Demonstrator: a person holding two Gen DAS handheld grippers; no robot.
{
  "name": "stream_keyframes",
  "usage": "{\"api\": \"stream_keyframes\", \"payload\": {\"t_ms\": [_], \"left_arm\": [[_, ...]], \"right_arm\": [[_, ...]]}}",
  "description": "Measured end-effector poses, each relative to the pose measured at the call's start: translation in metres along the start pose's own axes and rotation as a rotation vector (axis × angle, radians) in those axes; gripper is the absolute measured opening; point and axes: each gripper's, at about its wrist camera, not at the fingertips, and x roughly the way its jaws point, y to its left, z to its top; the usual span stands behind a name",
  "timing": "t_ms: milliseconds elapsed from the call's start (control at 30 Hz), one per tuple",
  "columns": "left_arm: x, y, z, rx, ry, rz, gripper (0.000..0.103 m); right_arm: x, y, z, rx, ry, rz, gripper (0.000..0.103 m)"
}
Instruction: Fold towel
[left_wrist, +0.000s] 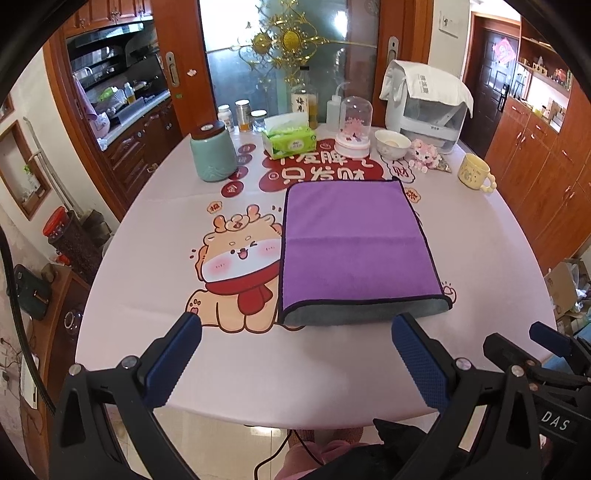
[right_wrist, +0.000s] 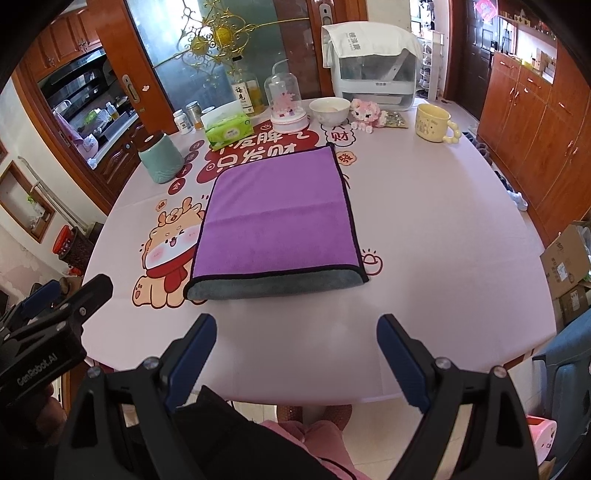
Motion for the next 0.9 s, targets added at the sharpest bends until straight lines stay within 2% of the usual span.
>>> {"api": "stream_keyframes", "payload": {"t_ms": [333, 433, 600, 900], "left_arm": [[0.037, 0.022, 0.011, 0.058, 0.089, -0.074, 0.102], [0.051, 0.028, 0.015, 0.077, 0.116, -0.116, 0.102], [0.066, 0.034, 0.022, 0.106, 0.142, -0.138, 0.102], [0.105, 0.037, 0.035, 0.167, 0.202, -0.152, 0.102]], "right_arm": [[0.013, 0.002, 0.009, 0.007, -0.003, 0.014, 0.084], [0.018, -0.003, 0.012, 0.029, -0.010, 0.002, 0.084], [0.025, -0.010, 0.016, 0.039, -0.025, -0.013, 0.081], [0.055, -0.024, 0.023, -0.083, -0.014, -0.009, 0.076]]}}
